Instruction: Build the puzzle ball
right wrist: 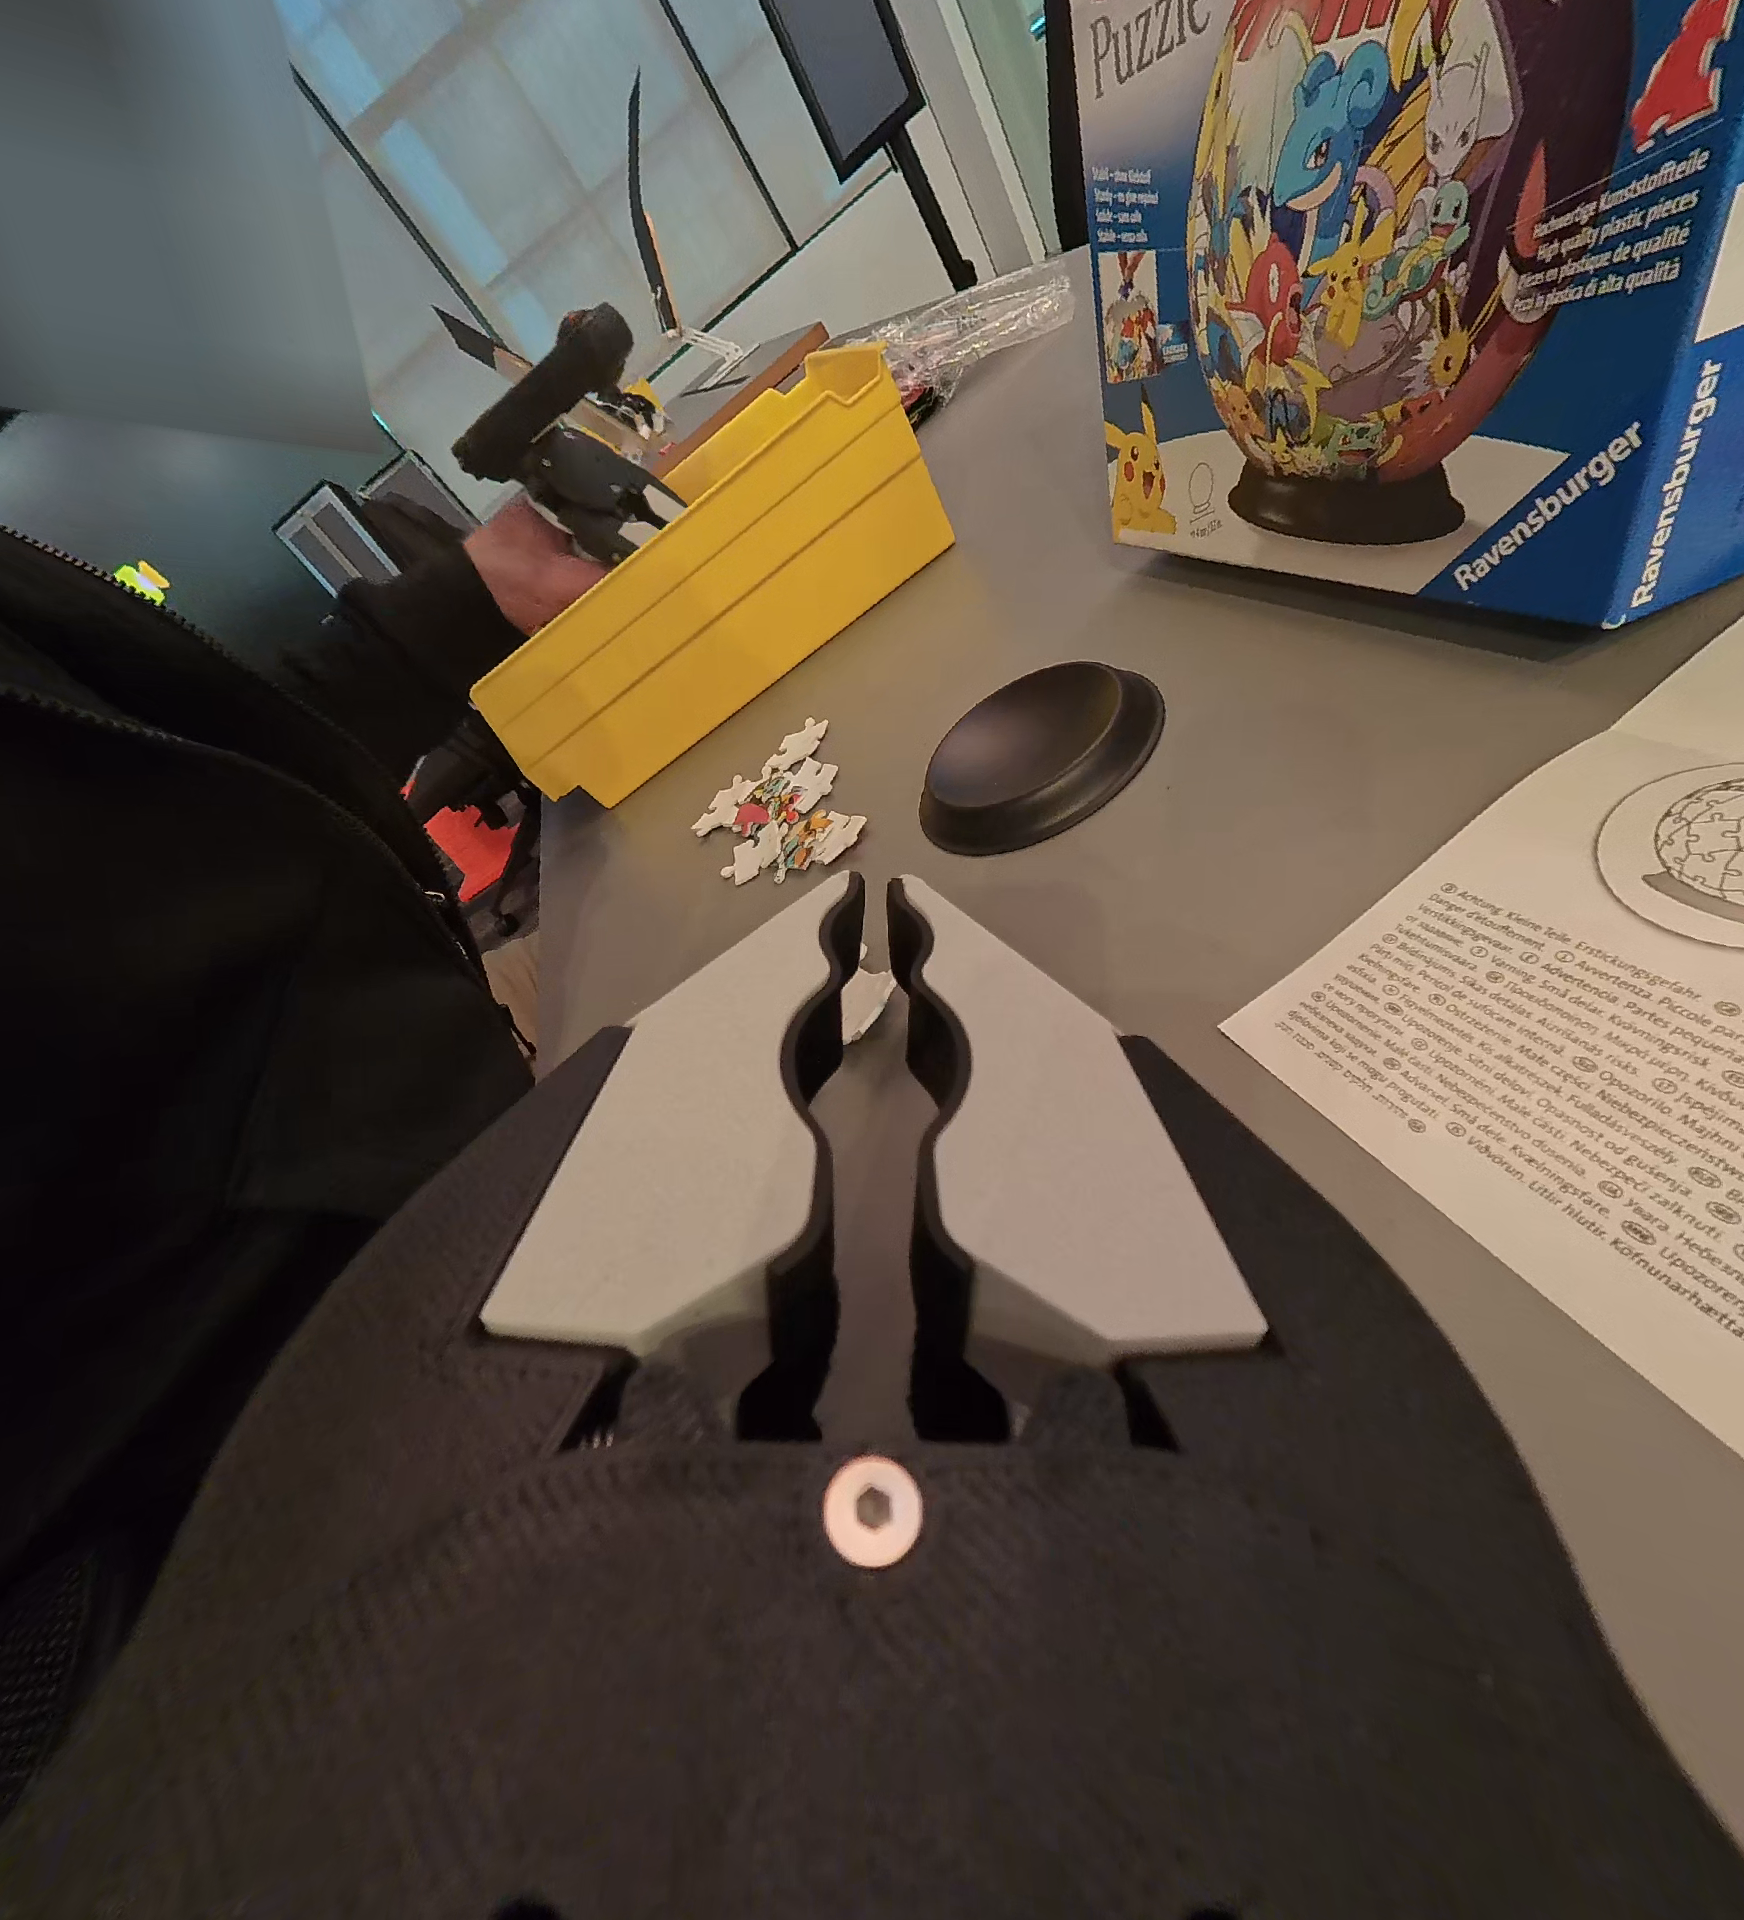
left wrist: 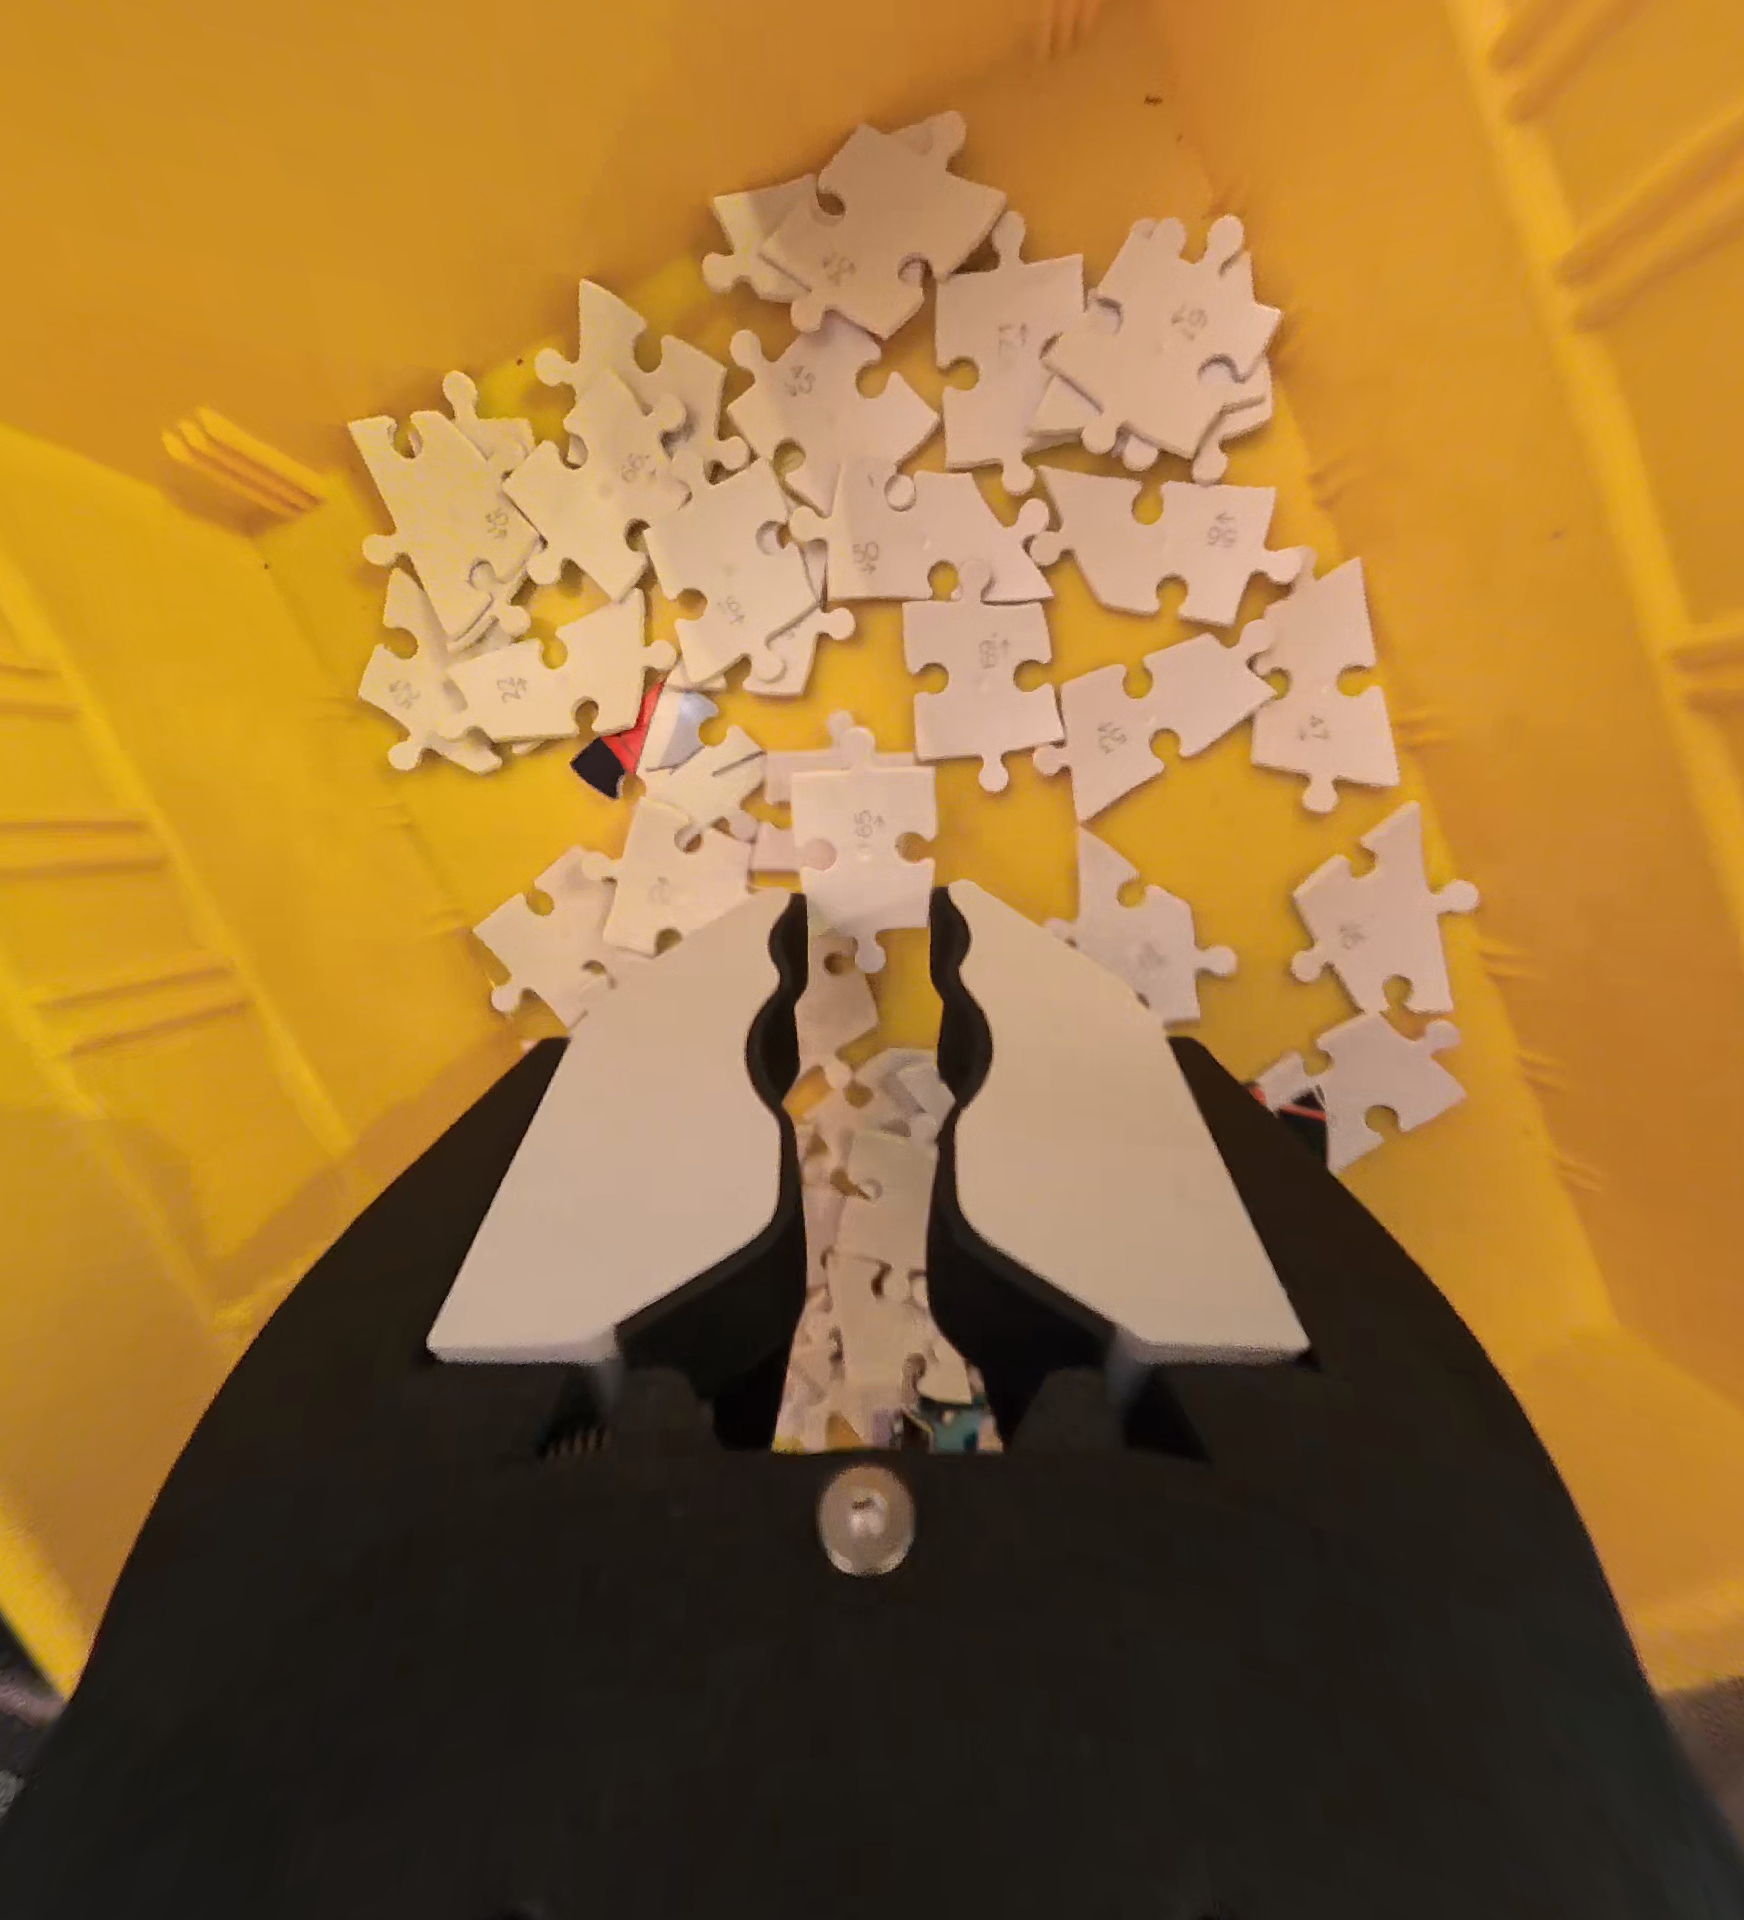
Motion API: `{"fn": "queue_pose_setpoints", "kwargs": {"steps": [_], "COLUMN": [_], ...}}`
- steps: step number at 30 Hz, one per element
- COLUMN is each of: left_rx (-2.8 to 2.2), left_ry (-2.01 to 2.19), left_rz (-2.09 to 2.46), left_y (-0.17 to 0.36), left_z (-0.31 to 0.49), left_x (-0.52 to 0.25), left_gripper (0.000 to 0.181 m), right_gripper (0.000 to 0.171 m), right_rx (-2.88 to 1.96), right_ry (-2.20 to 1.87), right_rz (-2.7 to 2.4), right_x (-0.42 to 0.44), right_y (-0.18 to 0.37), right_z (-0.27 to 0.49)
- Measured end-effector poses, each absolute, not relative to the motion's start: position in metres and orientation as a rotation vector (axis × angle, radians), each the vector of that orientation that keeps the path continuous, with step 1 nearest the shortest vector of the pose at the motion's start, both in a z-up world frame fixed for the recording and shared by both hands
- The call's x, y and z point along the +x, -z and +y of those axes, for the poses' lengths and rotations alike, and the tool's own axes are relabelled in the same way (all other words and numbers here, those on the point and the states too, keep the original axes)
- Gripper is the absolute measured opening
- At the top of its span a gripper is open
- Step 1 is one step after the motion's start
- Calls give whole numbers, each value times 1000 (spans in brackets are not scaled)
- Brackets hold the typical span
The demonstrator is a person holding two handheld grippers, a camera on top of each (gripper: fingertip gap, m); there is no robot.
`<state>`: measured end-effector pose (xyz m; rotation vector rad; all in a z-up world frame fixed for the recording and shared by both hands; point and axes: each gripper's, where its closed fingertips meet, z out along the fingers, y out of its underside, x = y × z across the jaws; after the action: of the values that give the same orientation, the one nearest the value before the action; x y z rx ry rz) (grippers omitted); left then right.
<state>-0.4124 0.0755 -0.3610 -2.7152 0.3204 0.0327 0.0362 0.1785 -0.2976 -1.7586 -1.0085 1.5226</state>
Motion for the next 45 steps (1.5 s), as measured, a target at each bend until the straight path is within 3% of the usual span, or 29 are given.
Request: {"fn": "queue_pose_setpoints", "kwargs": {"steps": [7, 10, 17, 22, 29, 35, 40, 41, 42, 43, 45], "left_rx": [-2783, -2770, -2706, -2813, -2898, -2709, -2823, -2801, -2806, -2802, -2737], "left_ry": [113, 101, -95, -155, 101, -29, 6, 39, 111, 205, 137], "left_rz": [455, 438, 230, 229, 203, 42, 4, 27, 38, 81, 85], "left_y": [353, 352, 345, 372, 376, 348, 376, 374, 373, 371, 358], "left_z": [35, 35, 71, 76, 49, 76, 72, 73, 70, 67, 67], "left_x": [-378, -379, -423, -434, -405, -430, -428, -422, -412, -400, -402], "left_gripper": [23, 39, 36, 33, 24, 34, 50, 41, 46, 36, 38], "right_gripper": [3, 3, 3, 3, 3, 3, 3, 3, 3, 3, 3], "right_rx": [-1762, -1762, -1759, -1753, -1754, -1753, -1752, -1752, -1753, -1753, -1752], "right_ry": [-1519, -1520, -1520, -1523, -1528, -1526, -1525, -1526, -1527, -1528, -1529], "right_rz": [-1013, -1014, -1012, -1009, -1007, -1007, -1005, -1005, -1005, -1005, -1004], "right_x": [36, 36, 36, 36, 36, 36, 37, 37, 37, 37, 37], "right_y": [298, 298, 298, 297, 297, 297, 297, 297, 297, 297, 297], "right_z": [178, 178, 178, 178, 178, 178, 179, 179, 179, 179, 179]}}
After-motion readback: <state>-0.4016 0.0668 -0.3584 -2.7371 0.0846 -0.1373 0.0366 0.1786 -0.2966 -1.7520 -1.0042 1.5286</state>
